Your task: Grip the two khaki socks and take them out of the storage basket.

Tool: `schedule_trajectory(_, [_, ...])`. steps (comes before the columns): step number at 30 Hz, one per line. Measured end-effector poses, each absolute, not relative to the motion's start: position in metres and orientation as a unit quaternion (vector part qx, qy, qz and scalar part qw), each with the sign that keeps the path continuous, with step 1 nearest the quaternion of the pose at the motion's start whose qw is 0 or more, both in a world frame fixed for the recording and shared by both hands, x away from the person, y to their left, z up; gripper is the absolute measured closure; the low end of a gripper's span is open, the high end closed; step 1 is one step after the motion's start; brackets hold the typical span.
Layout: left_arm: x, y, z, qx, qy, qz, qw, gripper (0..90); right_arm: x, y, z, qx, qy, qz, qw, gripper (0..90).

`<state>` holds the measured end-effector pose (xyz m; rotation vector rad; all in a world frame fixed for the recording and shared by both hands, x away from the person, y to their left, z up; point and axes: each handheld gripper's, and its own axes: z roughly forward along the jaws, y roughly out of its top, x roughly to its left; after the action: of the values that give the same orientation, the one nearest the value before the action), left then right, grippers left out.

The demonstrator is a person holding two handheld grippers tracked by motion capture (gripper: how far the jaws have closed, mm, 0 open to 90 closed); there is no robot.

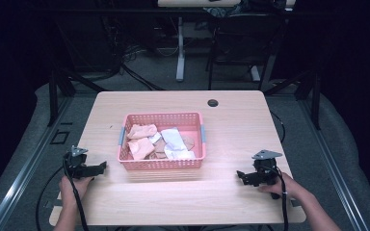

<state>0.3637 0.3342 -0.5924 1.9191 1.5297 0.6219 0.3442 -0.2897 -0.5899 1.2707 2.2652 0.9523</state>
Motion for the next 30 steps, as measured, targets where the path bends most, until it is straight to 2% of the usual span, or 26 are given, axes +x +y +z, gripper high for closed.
schedule_trajectory(16, [0.364, 0.335, -0.59, 0.739, 0.566, 0.219, 0.292, 0.0, 0.344, -0.29, -0.59, 0.451, 0.805, 0.338, 0.187, 0.0])
schedule_trajectory(20, [0.364, 0.339, -0.584, 0.746, 0.568, 0.196, 0.287, 0.0, 0.344, -0.29, -0.59, 0.451, 0.805, 0.338, 0.187, 0.0])
schedule_trajectory(30, [0.359, 0.337, -0.559, 0.771, 0.551, 0.177, 0.267, 0.0, 0.344, -0.29, -0.59, 0.451, 0.805, 0.338, 0.186, 0.0])
